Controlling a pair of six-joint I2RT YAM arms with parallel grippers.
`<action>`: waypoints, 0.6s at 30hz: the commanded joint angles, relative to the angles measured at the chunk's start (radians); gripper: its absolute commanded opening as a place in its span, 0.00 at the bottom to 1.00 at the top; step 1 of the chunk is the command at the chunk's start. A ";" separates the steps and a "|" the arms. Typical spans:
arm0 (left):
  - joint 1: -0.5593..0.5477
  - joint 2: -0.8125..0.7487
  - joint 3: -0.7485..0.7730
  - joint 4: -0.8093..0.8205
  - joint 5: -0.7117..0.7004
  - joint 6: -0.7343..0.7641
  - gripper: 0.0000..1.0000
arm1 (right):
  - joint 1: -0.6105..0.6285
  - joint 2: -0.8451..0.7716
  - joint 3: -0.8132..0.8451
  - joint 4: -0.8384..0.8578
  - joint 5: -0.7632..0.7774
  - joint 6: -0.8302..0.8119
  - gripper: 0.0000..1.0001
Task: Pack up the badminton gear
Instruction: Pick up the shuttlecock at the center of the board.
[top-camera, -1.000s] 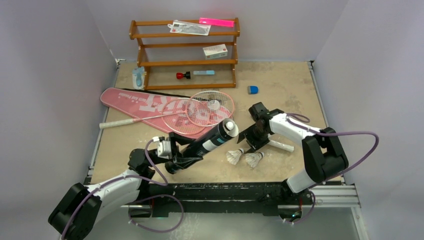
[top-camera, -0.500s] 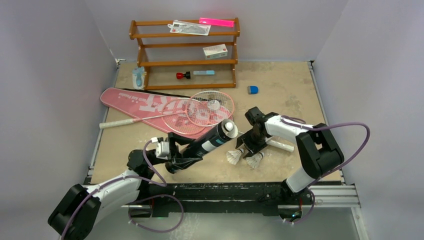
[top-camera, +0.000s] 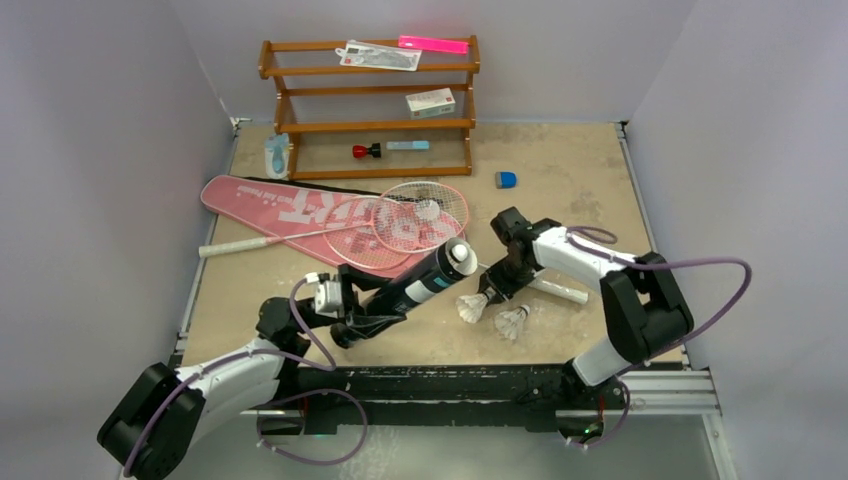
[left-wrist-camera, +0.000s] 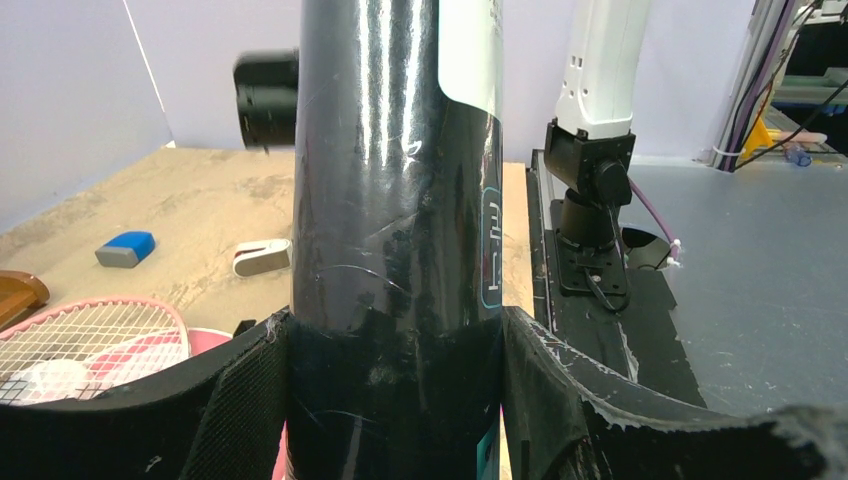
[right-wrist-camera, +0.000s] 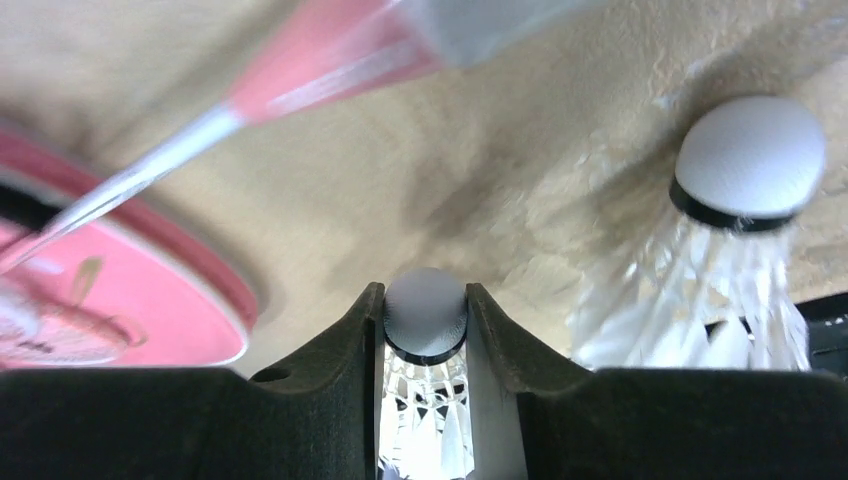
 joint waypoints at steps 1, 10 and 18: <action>-0.004 0.011 -0.049 0.082 0.005 -0.002 0.48 | -0.001 -0.116 0.142 -0.186 0.161 -0.016 0.25; -0.003 0.071 -0.050 0.139 0.040 0.013 0.47 | -0.001 -0.426 0.211 -0.104 0.592 -0.419 0.24; -0.003 0.079 -0.048 0.212 0.024 -0.062 0.47 | -0.001 -0.655 0.120 0.298 0.585 -0.963 0.23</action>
